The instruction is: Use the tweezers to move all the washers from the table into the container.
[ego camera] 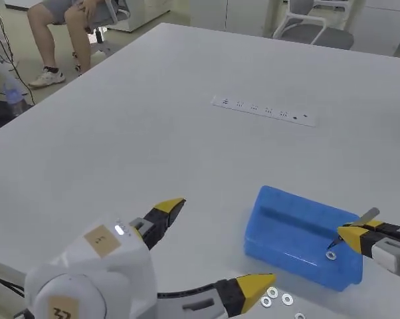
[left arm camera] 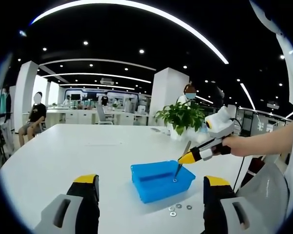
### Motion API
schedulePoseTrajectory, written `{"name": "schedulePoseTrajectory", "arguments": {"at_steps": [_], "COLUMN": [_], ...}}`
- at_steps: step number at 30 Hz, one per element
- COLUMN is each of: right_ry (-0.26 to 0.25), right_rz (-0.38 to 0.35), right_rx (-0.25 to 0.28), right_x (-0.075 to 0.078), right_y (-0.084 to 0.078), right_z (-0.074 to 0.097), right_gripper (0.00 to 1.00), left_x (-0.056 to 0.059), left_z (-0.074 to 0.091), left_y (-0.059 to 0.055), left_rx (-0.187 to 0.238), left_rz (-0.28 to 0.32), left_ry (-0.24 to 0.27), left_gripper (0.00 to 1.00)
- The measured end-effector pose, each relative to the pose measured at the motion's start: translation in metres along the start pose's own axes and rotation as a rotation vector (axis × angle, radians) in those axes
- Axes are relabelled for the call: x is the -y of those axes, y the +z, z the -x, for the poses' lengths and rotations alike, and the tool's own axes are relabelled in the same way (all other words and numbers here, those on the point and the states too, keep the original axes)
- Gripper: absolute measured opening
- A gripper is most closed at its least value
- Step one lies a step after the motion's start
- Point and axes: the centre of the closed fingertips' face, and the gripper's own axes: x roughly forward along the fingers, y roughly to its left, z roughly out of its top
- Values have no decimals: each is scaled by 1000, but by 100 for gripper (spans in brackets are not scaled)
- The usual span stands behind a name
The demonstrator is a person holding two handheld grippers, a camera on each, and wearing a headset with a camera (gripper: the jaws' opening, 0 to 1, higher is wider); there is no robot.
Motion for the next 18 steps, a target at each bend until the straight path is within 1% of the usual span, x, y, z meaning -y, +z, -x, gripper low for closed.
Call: {"name": "schedulePoseTrajectory", "arguments": {"at_steps": [3,7,12,16,18], "right_ry": [12,44,79,119,149], "right_rz": [24,61,62,61,72], "right_rx": [-8,-11,4,-4,-19], "right_x": [-6,-19,-33,-48,-56], "right_y": [3,9,15,12,5], "right_z": [5,11,20,25,25], "right_gripper": [2,2,2,2,1], "left_x": [-1,0,0,-1,-1], "left_z": [0,-1,-1,0,0], "left_y": [-2,-4,-7,-6,-7], "left_rx": [-10,-25,-39,-34,-37], "left_rz": [-6,-9,-20,-23,-19], "left_ry": [3,2,0,5,3], "left_gripper": [89,88,87,87,87]}}
